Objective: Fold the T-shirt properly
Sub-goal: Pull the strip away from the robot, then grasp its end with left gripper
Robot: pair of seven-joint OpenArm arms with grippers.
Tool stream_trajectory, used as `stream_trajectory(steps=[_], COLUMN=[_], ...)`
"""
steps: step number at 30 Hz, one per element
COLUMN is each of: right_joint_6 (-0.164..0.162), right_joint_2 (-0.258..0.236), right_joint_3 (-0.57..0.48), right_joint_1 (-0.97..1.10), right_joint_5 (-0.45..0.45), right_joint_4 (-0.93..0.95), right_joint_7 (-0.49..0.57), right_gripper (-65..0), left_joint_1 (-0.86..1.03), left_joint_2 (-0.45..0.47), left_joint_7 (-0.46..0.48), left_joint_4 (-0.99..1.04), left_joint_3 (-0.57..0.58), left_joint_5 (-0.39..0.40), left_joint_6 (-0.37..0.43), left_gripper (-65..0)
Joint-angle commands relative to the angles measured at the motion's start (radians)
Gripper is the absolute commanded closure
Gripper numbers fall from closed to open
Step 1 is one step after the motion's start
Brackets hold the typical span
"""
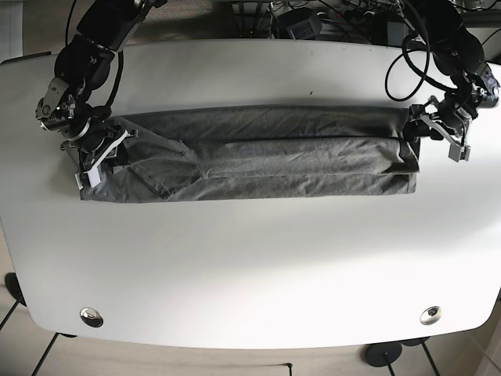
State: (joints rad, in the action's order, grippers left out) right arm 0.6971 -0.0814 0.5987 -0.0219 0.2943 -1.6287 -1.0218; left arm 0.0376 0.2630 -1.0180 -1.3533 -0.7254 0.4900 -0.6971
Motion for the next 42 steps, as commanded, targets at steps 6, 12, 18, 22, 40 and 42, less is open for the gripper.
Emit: stream_trajectory(steps=[6,12,18,22,40,42], right_joint_6=[0.001,0.001,0.001,0.001,0.001,0.001], right_joint_2=[-0.018,-0.016,-0.014,-0.013,-0.013,-0.013], right_joint_3=[0.002,0.002,0.002,0.002,0.005,0.005], right_joint_1=[-0.014,-0.014,-0.008,0.004,0.006,0.006], right_joint_5=[0.016,0.016,0.016,0.023,0.023,0.018], right_joint_4=[-0.018,-0.018,-0.018,-0.018,-0.020,-0.018], right_joint_7=[0.021,0.019,0.019,0.021,0.021,0.021], right_gripper=[-10.3,-10.3,-10.3,-10.3,-10.1,-10.1], left_joint_1=[-0.044,-0.043,-0.052,-0.080,-0.038,-0.038], left_joint_2=[-0.058,-0.055,-0.043,-0.049,-0.084,-0.104], left_joint_7=[0.017,-0.029,-0.026,-0.026,-0.026,-0.026], left_joint_4=[-0.007,-0.007,-0.004,0.001,-0.426,-0.466], left_joint_3=[-0.001,-0.003,-0.001,0.023,0.353,0.412], left_joint_5=[0.029,0.172,0.172,0.172,0.174,0.174], left_joint_6=[-0.001,-0.001,0.020,0.052,0.185,0.231], left_gripper=[-44.6,-44.6,-44.6,-44.6,-4.2,-4.2])
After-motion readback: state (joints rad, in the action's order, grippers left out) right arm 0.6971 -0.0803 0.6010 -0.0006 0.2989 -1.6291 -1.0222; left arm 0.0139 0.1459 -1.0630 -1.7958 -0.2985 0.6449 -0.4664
